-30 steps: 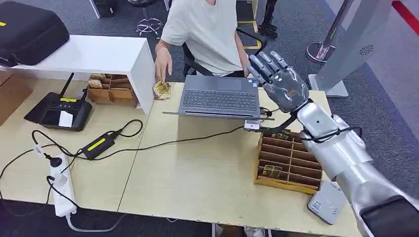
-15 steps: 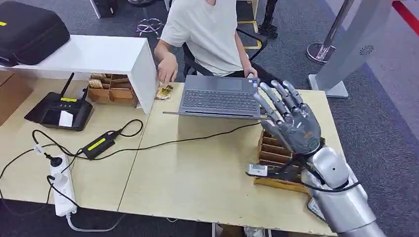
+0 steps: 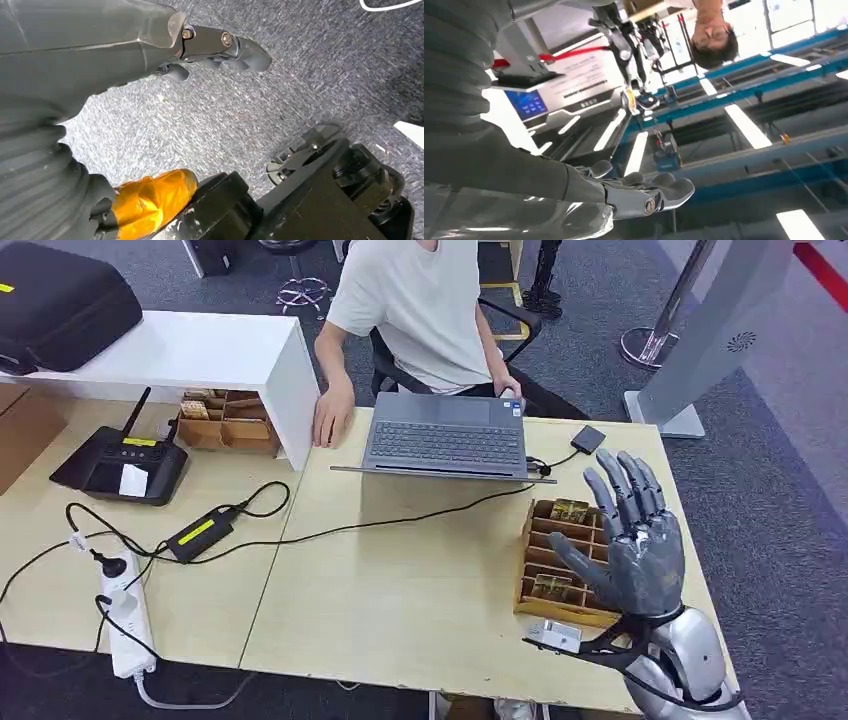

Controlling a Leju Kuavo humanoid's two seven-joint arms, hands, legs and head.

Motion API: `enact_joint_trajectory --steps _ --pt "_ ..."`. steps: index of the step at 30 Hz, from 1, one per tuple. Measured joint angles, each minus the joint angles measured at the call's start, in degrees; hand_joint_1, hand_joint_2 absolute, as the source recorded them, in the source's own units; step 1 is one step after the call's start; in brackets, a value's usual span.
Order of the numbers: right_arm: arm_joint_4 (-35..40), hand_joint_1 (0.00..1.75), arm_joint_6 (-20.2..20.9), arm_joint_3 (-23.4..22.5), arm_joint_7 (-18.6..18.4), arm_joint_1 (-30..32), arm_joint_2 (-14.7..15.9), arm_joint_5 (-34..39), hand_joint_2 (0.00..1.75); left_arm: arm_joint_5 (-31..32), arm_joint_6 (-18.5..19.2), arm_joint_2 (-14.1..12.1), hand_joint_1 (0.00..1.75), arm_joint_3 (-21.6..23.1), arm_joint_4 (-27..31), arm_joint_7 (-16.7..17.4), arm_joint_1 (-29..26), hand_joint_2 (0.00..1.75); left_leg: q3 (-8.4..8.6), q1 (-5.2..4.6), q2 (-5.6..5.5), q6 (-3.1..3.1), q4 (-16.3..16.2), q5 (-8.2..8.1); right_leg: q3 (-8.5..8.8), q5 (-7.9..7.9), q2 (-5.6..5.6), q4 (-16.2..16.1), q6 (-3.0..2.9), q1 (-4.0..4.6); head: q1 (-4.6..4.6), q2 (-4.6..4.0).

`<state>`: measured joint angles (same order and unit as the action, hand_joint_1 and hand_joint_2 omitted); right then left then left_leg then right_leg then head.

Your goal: Pass the card to the sensor for recognition and then transmit it.

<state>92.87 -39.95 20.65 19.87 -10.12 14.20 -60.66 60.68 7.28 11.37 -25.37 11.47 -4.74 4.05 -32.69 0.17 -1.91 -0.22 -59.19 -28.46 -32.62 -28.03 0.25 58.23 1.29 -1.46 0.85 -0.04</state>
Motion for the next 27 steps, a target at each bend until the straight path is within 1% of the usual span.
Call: enact_joint_trajectory --steps 2,5,9,10,11,12,14,15,16,19,22,27 --pt "0.2 0.0 0.0 0.7 -0.5 0.7 1.4 1.3 1.75 -0.2 0.0 0.0 0.0 -0.3 0.0 0.0 0.0 1.75 0.01 -0.01 0.04 0.0 0.0 0.0 -0.01 0.0 0.05 0.0 0.0 0.0 0.0 0.0" --pt "0.2 0.0 0.1 1.8 -0.6 1.5 2.8 5.3 1.75 -0.4 0.0 0.0 0.0 -0.8 0.0 0.0 -0.1 1.75 0.0 -0.01 0.0 0.0 0.0 -0.01 -0.02 0.0 0.01 0.0 0.0 0.0 0.0 0.0" --pt "0.2 0.0 0.4 2.6 -0.6 1.9 4.4 7.0 1.75 -0.5 0.0 0.0 0.0 -1.4 0.0 0.0 -0.1 1.75 0.01 0.0 0.05 0.0 0.0 -0.01 -0.03 -0.01 0.05 0.0 0.0 0.02 0.0 0.0" --pt "0.2 0.0 1.5 2.8 -0.5 2.0 4.6 9.0 1.75 -0.6 0.0 0.0 0.0 -1.6 0.0 0.0 -0.1 1.75 0.01 0.0 0.04 0.0 0.0 -0.01 -0.03 -0.01 0.05 0.0 0.0 0.02 0.0 0.0" --pt "0.2 0.0 3.4 2.9 -0.1 2.0 4.8 12.6 1.75 -0.8 0.0 0.0 0.0 -1.7 0.0 -0.1 -0.1 1.75 0.01 0.0 0.04 0.0 0.0 -0.01 -0.03 -0.01 0.04 0.0 0.0 0.03 -0.02 0.0" --pt "0.2 0.0 6.5 3.0 0.2 2.1 4.9 17.7 1.75 -0.9 -0.1 0.0 0.0 -1.9 0.0 -0.1 -0.2 1.75 0.01 0.0 0.04 0.0 0.0 -0.01 -0.03 -0.01 0.04 0.0 0.0 0.03 0.0 0.0" --pt "0.0 0.0 12.7 3.1 0.6 2.3 5.0 25.5 1.75 -1.0 -0.3 0.1 0.0 -2.3 0.0 -0.2 -0.2 1.75 0.01 0.01 0.04 0.0 0.0 -0.01 -0.04 -0.01 0.05 0.0 0.0 0.02 0.0 0.0" --pt "-0.2 0.0 15.2 3.0 0.9 2.3 5.2 27.9 1.75 -1.1 -0.4 0.1 0.0 -2.6 0.0 -0.3 -0.3 1.75 0.01 0.01 0.04 0.0 0.0 0.0 -0.04 0.0 0.05 0.0 0.0 0.02 -0.02 0.0" --pt "-0.4 0.0 16.4 2.9 1.1 2.5 5.4 29.0 1.75 -1.1 -0.5 0.2 0.0 -2.8 0.0 -0.3 -0.3 1.75 0.01 0.01 0.04 0.0 0.0 0.0 -0.03 0.0 0.04 0.0 0.0 0.02 0.0 0.0" --pt "-0.8 0.0 19.0 2.1 1.3 2.7 6.5 29.9 1.75 -1.1 -0.6 0.2 0.0 -3.2 0.0 -0.3 -0.3 1.75 0.0 0.0 0.02 0.0 0.0 0.0 -0.03 0.0 0.02 0.0 0.0 0.01 0.0 0.0" --pt "-0.8 0.0 19.1 1.6 1.3 3.2 7.4 27.6 1.75 -1.0 -0.6 0.2 0.0 -3.4 0.0 -0.3 -0.3 1.75 0.0 0.0 0.03 0.0 0.0 -0.01 -0.03 0.0 0.04 0.0 0.0 0.0 0.0 0.0" --pt "-0.8 0.0 19.0 1.0 1.3 3.4 8.3 26.9 1.75 -0.9 -0.6 0.3 0.0 -3.5 0.0 -0.2 -0.3 1.75 0.0 0.0 0.03 0.01 0.0 -0.01 -0.04 -0.01 0.04 0.0 0.0 0.0 -0.02 0.0"
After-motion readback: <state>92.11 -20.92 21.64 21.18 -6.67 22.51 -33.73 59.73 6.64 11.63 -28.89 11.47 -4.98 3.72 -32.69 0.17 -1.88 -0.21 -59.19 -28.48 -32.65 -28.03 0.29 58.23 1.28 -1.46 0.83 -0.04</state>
